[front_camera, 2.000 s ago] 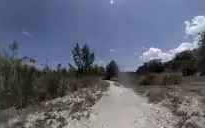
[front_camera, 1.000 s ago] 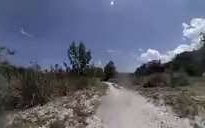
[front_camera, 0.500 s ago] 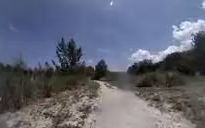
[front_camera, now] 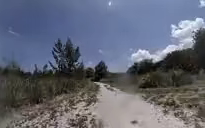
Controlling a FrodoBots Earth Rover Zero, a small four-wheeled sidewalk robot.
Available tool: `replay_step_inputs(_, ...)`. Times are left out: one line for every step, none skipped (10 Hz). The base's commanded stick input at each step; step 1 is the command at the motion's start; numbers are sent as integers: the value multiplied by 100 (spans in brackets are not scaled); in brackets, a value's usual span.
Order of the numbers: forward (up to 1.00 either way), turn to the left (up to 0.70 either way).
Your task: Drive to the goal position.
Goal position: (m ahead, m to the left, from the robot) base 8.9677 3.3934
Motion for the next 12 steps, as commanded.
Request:
replay_step_inputs(85, -1)
replay_step_inputs(85, -1)
replay_step_inputs(85, -1)
replay_step_inputs(85, -1)
replay_step_inputs(85, -1)
replay_step_inputs(85, -1)
replay_step_inputs(85, -1)
replay_step_inputs(85, -1)
replay_step_inputs(85, -1)
replay_step_inputs(85, -1)
replay_step_inputs(85, -1)
replay_step_inputs(85, -1)
